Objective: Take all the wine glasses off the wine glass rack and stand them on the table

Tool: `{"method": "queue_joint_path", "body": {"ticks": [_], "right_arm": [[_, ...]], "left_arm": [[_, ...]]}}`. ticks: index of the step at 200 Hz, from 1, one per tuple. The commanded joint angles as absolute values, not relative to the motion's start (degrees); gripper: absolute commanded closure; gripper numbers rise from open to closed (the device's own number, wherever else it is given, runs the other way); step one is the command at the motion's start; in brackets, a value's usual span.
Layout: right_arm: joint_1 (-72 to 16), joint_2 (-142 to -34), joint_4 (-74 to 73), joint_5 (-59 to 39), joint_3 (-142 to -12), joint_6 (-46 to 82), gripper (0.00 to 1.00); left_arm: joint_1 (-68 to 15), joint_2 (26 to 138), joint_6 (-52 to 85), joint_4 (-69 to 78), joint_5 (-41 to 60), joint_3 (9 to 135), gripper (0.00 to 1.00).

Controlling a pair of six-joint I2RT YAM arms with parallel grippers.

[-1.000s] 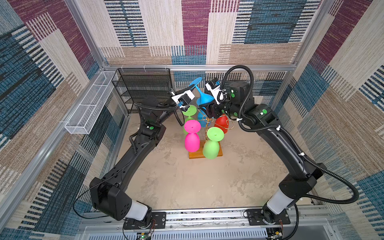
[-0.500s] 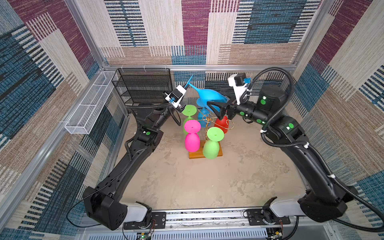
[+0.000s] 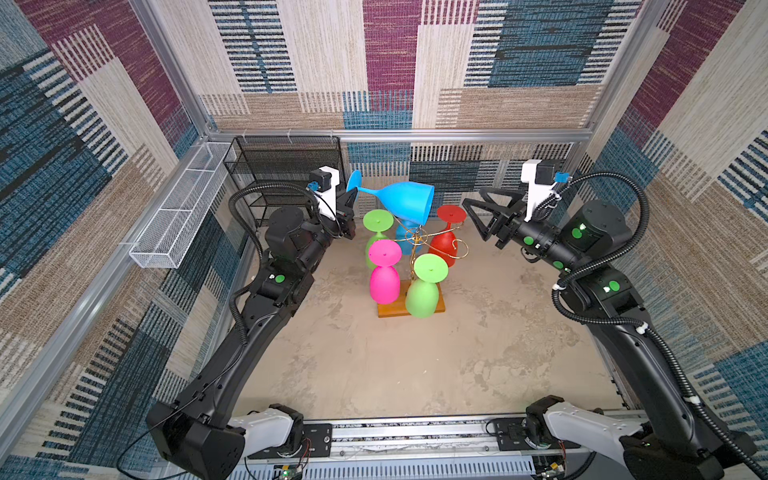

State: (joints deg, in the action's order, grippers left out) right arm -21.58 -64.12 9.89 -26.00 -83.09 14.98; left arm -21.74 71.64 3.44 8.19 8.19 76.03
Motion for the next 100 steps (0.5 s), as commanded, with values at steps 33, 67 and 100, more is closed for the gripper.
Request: {"method": "queue_joint_path", "body": {"ticks": [33,67,100], "right_arm": [[-21.0,-68.9,10.3,-31.5,-86.0,18.7,0.43],[-21.0,-72.5,10.1,-33.7,-87.6,19.4,0.46],[-21.0,-74.6,8.6,-35.8,-87.8,20.4,0.50]], "left_arm": [[-21.2,70.7,11.0,7.6,12.3,75.7,1.00],[-21.1,70.7,11.4,7.4,13.1,75.8,1.00],[-21.0,70.6,11.9,7.8,13.3,75.6,1.00]]}}
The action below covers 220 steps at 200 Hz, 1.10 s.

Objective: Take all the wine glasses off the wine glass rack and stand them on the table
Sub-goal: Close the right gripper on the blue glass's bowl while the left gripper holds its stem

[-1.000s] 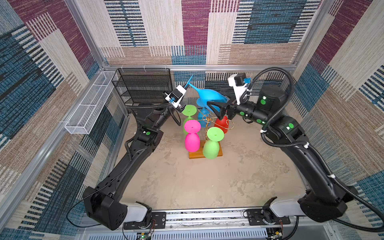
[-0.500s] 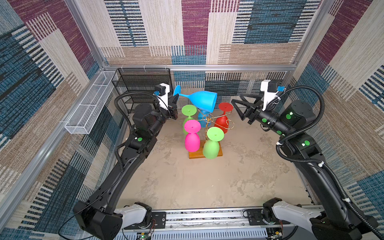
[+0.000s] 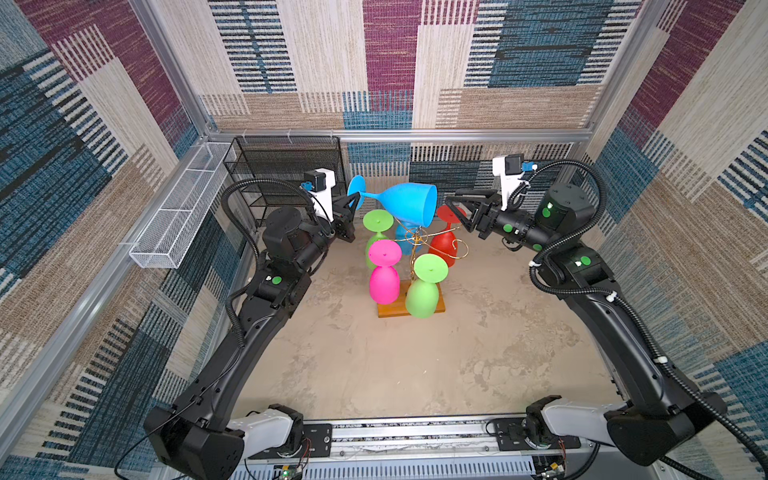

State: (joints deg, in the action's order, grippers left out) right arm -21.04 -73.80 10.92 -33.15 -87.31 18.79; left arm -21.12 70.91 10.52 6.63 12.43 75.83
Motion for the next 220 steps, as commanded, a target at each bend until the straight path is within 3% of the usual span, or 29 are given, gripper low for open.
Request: {"method": "queue_joint_path", "body": {"ticks": [1,113,220], "right_arm": [[-21.0,-74.6,8.5,-35.8,-87.8,20.4,0.50],[-21.4,-77.7,4.4,-40.5,-86.7,23.7,0.59],[-23.6,-80.6,5.1,-40.2,-88.8,23.4,1.00]], "left_arm": [[-21.0,70.5,11.9,7.8,13.3,75.5,1.00],[-20.8,70.8,12.4,8.1,14.0,75.7,1.00],[-20.7,71.0,12.2,7.7,13.7,75.7,1.00]]}}
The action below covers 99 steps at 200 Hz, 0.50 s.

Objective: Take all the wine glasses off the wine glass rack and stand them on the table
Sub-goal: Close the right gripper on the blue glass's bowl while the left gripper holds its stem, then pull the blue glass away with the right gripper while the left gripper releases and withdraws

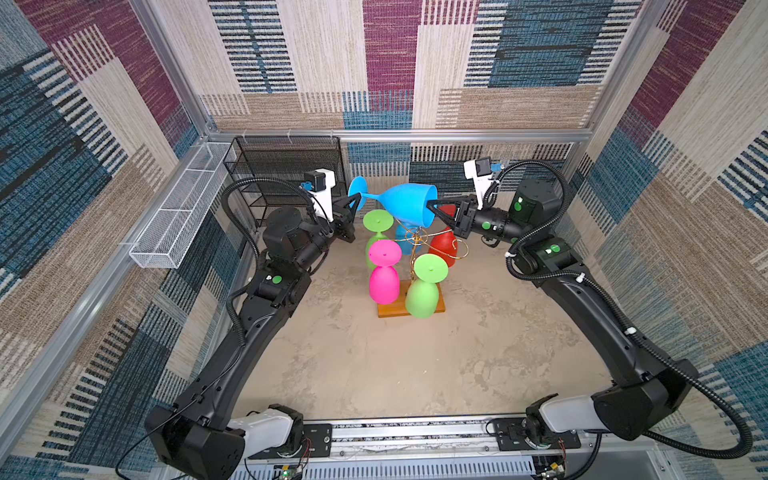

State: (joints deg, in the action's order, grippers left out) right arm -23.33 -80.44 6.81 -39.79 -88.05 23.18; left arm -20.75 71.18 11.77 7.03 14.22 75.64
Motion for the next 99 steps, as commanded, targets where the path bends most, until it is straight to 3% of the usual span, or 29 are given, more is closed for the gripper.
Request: {"method": "queue_joint_path", "body": {"ticks": [1,28,47,69,99], "right_arm": [[-23.6,-80.5,5.1,-40.1,-88.8,23.4,1.00],[-23.5,-80.2,7.1,-36.2,-90.5,22.3,1.00],[-22.7,-79.7,9.1,-32.7,-91.4,21.1,1.00],[-19.7,-78.9,11.3,-30.2,-94.7,20.4,1.00],[-14.9,-78.6,20.0,-23.1,-100.0,15.9,1.00]], "left_arm": [[-20.7,71.0,12.2,7.7,13.7,75.7,1.00],[-20.7,70.1,11.8,6.9,11.2,75.1,0.61],[-20.4,68.9,11.6,5.7,9.3,74.9,0.43],[-19.6,67.2,12.1,5.8,8.0,73.5,0.31],[-17.2,64.7,12.9,3.0,6.3,71.4,0.25]]}}
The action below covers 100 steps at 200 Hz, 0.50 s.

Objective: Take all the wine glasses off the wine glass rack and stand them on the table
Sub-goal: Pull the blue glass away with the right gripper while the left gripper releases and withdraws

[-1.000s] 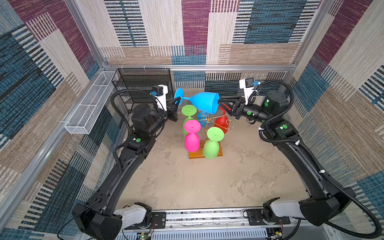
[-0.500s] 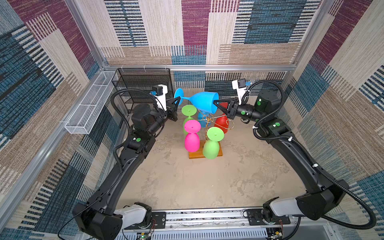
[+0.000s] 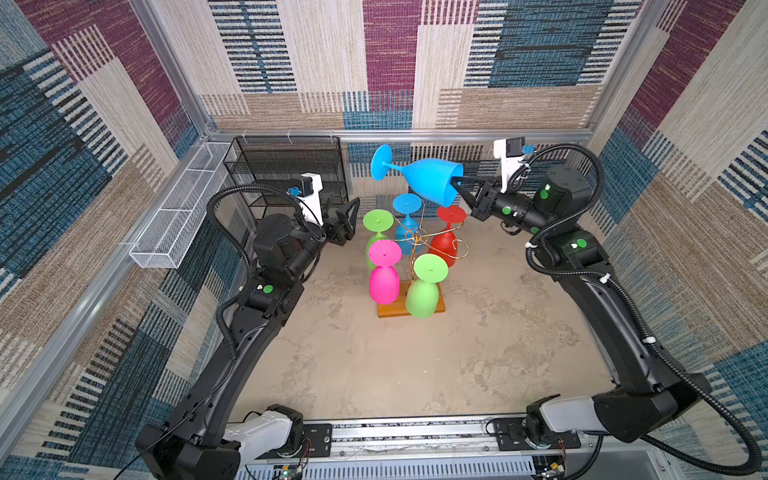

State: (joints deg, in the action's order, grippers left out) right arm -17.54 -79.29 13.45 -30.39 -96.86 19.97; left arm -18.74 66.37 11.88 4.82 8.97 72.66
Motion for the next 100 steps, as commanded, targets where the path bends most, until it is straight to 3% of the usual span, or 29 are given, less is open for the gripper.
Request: {"method": "queue_joint_path", "body": {"ticks": [1,42,100], "right_arm": [[-14.8,-78.5,20.3,-22.8,-100.2,15.7,1.00],[-8.0,-77.1,34.5,-7.4,-104.5,8.2,1.00],[-5.7,-78.2,47.9,8.0,-104.5,2.9,1.00]], "left_arm": [[-17.2,64.6,12.9,2.9,6.3,71.4,0.25],[-9.2,59.6,14.0,-2.8,8.1,66.8,0.15],[-2.1,57.7,14.7,-5.4,8.8,58.3,0.14]]}}
